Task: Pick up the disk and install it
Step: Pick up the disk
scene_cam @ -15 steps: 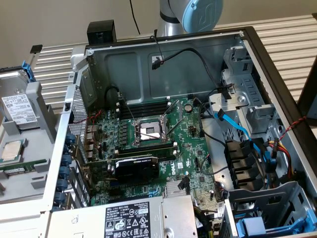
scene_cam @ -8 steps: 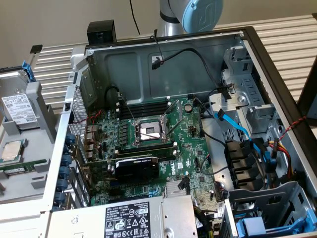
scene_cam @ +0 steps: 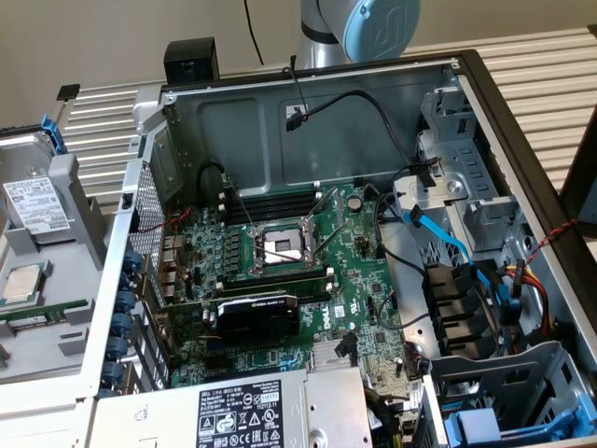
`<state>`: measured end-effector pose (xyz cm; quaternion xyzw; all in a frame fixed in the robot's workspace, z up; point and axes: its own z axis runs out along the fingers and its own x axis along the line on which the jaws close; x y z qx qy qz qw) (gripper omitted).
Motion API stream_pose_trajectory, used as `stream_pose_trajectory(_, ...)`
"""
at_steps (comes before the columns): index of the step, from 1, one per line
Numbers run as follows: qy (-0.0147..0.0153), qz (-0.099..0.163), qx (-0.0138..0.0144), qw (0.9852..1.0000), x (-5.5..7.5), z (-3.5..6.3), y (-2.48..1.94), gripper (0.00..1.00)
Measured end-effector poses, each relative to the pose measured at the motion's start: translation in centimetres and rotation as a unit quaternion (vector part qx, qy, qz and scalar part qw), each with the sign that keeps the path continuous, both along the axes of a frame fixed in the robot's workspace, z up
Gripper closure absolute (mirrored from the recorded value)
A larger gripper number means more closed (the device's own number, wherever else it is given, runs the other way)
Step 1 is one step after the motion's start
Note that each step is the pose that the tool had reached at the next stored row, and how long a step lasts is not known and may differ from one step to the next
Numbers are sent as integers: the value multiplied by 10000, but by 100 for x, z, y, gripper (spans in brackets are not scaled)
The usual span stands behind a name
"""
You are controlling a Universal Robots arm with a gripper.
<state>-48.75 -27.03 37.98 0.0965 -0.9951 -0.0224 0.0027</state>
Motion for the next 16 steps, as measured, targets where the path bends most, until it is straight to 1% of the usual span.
stream_pose_trajectory(2, 0, 181, 0, 9998, 0, 0, -1, 89)
stream_pose_trajectory(4, 1, 366, 0, 9993, 0, -1, -1, 89)
stream_pose_trajectory(8, 0, 725, 0, 9974, 0, -2, -1, 89)
stream_pose_trajectory(12, 0, 1088, 0, 9941, 0, -3, 0, 89)
stream_pose_trajectory(14, 1, 1270, 0, 9919, 0, -3, 0, 89)
stream_pose_trajectory(16, 0, 1457, 0, 9893, 1, -4, -1, 89)
